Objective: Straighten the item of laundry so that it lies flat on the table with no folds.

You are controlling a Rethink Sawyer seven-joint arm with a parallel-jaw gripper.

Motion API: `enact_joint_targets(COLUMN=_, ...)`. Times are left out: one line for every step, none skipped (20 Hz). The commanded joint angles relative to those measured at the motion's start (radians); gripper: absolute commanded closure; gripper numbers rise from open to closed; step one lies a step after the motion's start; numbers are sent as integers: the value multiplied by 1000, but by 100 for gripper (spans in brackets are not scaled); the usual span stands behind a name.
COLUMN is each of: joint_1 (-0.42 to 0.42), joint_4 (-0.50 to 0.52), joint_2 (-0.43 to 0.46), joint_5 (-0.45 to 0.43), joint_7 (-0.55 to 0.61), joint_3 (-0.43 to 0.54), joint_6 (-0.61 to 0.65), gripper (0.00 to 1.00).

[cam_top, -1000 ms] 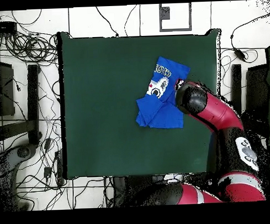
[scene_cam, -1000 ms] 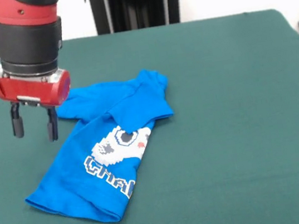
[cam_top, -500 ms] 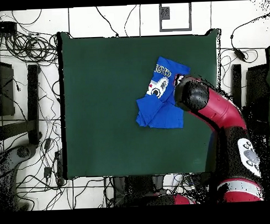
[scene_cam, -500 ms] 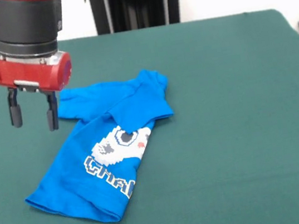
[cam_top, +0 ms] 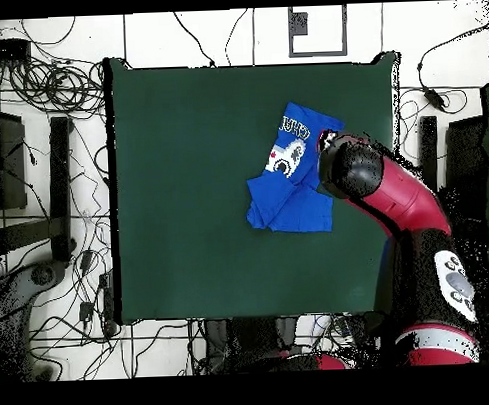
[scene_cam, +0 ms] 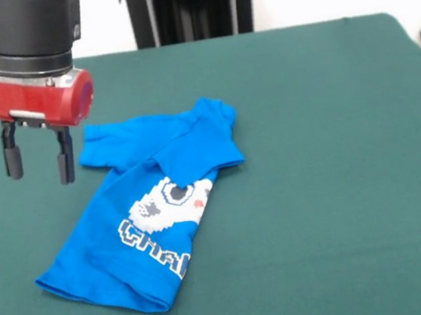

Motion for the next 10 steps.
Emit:
enact_joint_targets(joint_1=23, joint_4=54, joint_2=53, joint_5=29, joint_7=206, joint_3=109, joint_6=37, gripper=0)
enact_joint_targets(joint_1=23, joint_4=58, joint_2=50, joint_5=25, joint_7=200, joint_3=113, joint_6=37, gripper=0)
enact_joint_targets(joint_1=28, joint_4=64, joint_2=45, joint_5=24, joint_7=202, joint_3=111, joint_6=38, gripper=0)
enact_joint_targets(joint_1=33, joint_4=68, joint_2=43, joint_5=25, joint_7=206, joint_3=109, joint_6=40, gripper=0)
enact_joint_targets(joint_1=38, joint_4=76, joint_2=36, joint_5=26, joint_7=211, joint_3=108, joint_6=38, gripper=0)
enact_joint_targets(joint_1=43, joint_4=85, joint_2=29, joint_5=27, joint_7=217, joint_3=106, joint_6=35, gripper=0)
enact_joint_targets(joint_1=42, joint_4=93, joint_2=23, joint_5=28, joint_7=216, joint_3=113, joint_6=35, gripper=0)
enact_joint_targets(joint_1=41, joint_4=101, joint_2=18, joint_5=28, joint_7=215, joint_3=120, joint_6=35, gripper=0)
enact_joint_targets(joint_1=39, joint_4=108, joint_2=13, joint_5=32, joint_7=216, joint_3=127, joint_6=40, gripper=0)
enact_joint_targets(joint_1=39, joint_4=116, joint_2=9, joint_5=34, joint_7=219, joint_3=133, joint_6=36, gripper=0)
